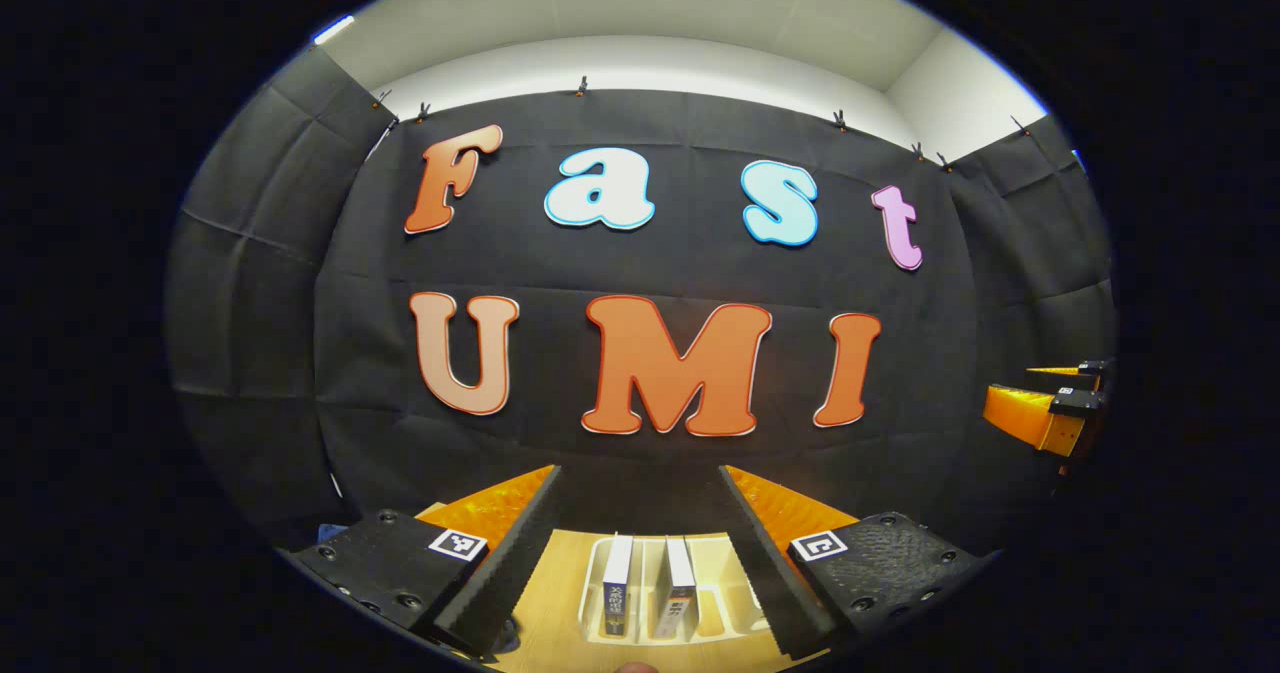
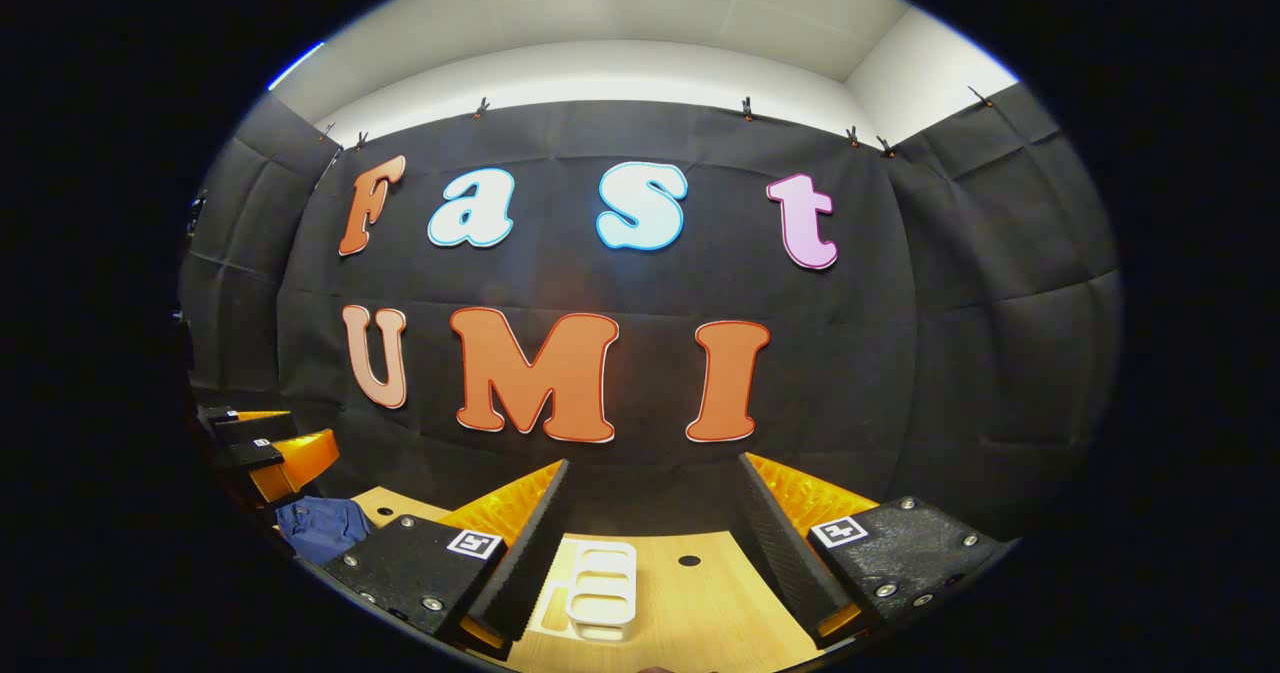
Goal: Open the schoolbag, grab two books from the bookshelf and put them into the schoolbag.
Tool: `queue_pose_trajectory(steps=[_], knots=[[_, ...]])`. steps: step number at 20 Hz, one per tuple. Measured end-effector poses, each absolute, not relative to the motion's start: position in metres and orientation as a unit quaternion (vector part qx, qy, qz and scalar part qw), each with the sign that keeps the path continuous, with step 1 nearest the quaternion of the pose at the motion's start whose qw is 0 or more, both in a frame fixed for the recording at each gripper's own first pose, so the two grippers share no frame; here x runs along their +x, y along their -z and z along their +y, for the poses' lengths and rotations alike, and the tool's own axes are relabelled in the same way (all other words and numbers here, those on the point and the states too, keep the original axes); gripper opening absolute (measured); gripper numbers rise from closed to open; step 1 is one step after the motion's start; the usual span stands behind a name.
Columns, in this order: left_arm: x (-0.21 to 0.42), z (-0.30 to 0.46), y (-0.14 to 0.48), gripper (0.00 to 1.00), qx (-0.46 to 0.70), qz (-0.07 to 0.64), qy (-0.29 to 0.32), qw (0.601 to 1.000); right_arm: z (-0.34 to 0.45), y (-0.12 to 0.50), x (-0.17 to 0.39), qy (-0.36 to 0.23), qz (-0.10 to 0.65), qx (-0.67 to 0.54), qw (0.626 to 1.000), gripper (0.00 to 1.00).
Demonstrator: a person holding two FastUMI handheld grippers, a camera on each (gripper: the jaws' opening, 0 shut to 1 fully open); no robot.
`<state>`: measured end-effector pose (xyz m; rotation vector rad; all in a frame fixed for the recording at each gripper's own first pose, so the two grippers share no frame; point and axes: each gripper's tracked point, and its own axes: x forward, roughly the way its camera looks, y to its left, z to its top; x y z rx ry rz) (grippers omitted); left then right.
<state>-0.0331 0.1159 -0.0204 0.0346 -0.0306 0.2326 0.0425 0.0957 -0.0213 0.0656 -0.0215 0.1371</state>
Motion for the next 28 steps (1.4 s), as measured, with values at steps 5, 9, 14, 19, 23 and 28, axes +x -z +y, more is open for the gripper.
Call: queue_pose_trajectory(steps=[5, 9, 14, 19, 23, 28], knots=[[-0.034, 0.127, 0.027, 0.94, 0.032, -0.039, -0.161, 0.986, 0.112, 0.046, 0.06, -0.096, -0.029, 0.059, 0.993, 1.0], [-0.038, 0.141, 0.045, 0.94, 0.039, -0.03, -0.176, 0.983, 0.144, 0.065, 0.067, -0.121, -0.007, 0.058, 0.991, 0.96], [-0.034, 0.172, 0.071, 0.94, 0.04, -0.01, -0.155, 0.987, 0.202, 0.096, 0.058, -0.123, 0.025, 0.085, 0.988, 0.96], [-0.024, 0.205, 0.089, 0.94, 0.027, 0.005, -0.119, 0.993, 0.263, 0.093, 0.053, -0.126, 0.014, 0.081, 0.989, 0.96], [-0.019, 0.23, 0.095, 0.94, 0.02, 0.008, -0.103, 0.994, 0.293, 0.104, 0.053, -0.118, 0.025, 0.07, 0.99, 0.96], [-0.024, 0.262, 0.094, 0.94, 0.013, -0.004, -0.102, 0.995, 0.315, 0.104, 0.047, -0.111, 0.026, 0.066, 0.991, 0.96]])
